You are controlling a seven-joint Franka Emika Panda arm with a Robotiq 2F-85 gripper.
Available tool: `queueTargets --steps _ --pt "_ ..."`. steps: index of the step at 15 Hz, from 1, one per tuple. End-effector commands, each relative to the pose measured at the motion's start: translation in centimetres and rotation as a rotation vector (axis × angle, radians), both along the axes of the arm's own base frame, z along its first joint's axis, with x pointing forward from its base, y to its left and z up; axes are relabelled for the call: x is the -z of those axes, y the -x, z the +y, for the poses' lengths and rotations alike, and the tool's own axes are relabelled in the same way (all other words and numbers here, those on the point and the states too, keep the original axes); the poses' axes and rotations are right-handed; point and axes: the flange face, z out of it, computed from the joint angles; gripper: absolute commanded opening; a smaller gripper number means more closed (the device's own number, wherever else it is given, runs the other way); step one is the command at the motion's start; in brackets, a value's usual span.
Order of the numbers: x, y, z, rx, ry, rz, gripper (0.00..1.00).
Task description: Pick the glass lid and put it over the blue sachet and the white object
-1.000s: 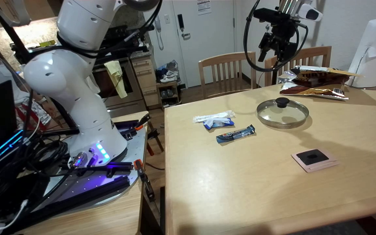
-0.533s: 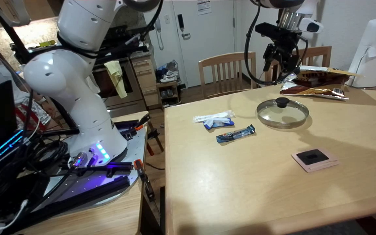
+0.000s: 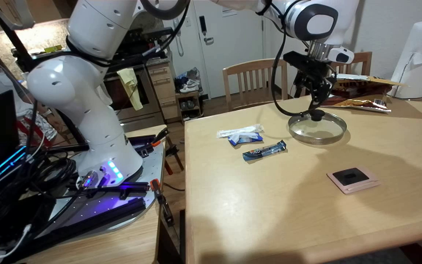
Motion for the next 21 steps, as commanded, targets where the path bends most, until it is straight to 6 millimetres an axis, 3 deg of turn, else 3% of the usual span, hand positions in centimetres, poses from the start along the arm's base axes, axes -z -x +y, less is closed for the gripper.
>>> queueTargets --steps 1,15,21 --pt "0.5 -0.2 0.1 -0.006 0.019 -0.07 1.0" --pt "1.7 0.0 -0.2 0.004 0.019 -0.058 1.0" --pt "1.3 -1.2 -0.9 0.262 0.088 -0.129 1.0"
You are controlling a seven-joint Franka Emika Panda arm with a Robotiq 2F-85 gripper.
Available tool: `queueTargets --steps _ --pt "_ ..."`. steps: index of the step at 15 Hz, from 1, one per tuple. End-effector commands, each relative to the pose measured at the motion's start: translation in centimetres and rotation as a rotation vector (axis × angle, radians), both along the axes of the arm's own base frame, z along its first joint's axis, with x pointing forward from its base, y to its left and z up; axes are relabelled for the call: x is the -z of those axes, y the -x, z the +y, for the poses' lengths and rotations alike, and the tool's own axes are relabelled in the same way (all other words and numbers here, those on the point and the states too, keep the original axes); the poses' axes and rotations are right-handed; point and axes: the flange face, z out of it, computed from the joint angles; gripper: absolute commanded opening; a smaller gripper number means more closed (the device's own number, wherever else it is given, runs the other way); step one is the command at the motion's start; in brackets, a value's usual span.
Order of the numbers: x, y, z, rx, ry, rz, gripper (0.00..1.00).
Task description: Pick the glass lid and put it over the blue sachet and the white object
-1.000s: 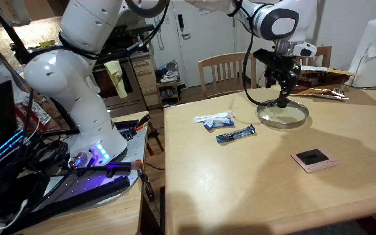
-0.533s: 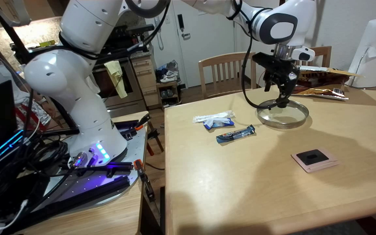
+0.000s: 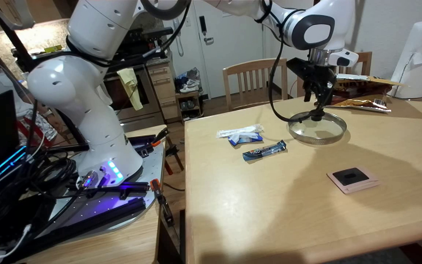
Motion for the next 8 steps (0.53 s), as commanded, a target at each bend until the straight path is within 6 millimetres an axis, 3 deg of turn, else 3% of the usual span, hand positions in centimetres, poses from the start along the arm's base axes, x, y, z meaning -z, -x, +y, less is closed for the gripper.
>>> queueTargets --steps 1,8 --pt "0.06 -0.4 -0.09 0.109 0.033 -0.009 1.0" --pt "1.03 -0.39 0.48 0.125 0.043 0.015 1.0"
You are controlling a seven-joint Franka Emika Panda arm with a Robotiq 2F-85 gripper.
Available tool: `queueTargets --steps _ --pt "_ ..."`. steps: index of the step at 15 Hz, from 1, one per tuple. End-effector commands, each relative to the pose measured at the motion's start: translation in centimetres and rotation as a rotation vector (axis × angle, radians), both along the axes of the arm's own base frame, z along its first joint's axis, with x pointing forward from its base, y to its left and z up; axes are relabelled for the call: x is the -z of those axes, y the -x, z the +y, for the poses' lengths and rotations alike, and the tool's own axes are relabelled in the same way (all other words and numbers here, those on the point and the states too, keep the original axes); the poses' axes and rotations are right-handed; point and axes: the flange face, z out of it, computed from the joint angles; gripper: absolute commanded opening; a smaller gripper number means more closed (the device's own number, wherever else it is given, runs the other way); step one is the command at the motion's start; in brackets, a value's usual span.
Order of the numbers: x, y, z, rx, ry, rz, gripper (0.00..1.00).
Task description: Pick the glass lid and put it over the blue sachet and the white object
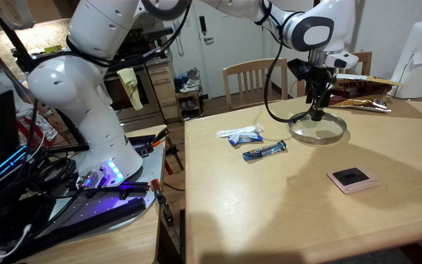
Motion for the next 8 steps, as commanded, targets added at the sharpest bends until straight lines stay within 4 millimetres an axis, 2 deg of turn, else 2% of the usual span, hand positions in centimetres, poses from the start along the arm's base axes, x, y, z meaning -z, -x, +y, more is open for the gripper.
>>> queueTargets --steps 1,8 --pt "0.6 -0.4 0.5 -0.007 0.02 0.007 1.0" --pt "1.6 -0.3 1.1 -0.06 0.048 0.013 1.0"
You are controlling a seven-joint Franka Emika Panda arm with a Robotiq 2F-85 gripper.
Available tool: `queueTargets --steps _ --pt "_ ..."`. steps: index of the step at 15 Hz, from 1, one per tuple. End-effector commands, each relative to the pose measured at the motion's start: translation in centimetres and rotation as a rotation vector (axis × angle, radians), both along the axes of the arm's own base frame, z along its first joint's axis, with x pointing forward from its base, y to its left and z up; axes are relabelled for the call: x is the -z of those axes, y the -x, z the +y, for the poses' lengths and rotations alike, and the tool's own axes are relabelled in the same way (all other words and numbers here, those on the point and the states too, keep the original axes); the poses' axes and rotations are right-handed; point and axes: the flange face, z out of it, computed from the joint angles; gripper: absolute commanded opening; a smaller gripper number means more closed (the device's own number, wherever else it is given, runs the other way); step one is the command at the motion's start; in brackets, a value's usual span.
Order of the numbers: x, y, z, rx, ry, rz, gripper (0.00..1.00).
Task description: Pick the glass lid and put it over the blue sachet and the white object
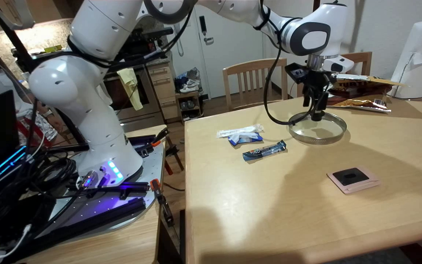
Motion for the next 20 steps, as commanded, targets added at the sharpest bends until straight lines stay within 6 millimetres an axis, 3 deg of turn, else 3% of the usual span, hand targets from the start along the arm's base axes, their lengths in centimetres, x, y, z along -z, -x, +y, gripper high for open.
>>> queueTargets --steps 1,13,20 --pt "0.1 -0.3 -0.1 -0.031 0.035 -0.002 1.0" --pt "-0.3 -1.4 0.3 -0.127 0.035 -0.04 1.0" --pt "0.5 -2.1 0.7 -0.157 0.027 -0.048 1.0"
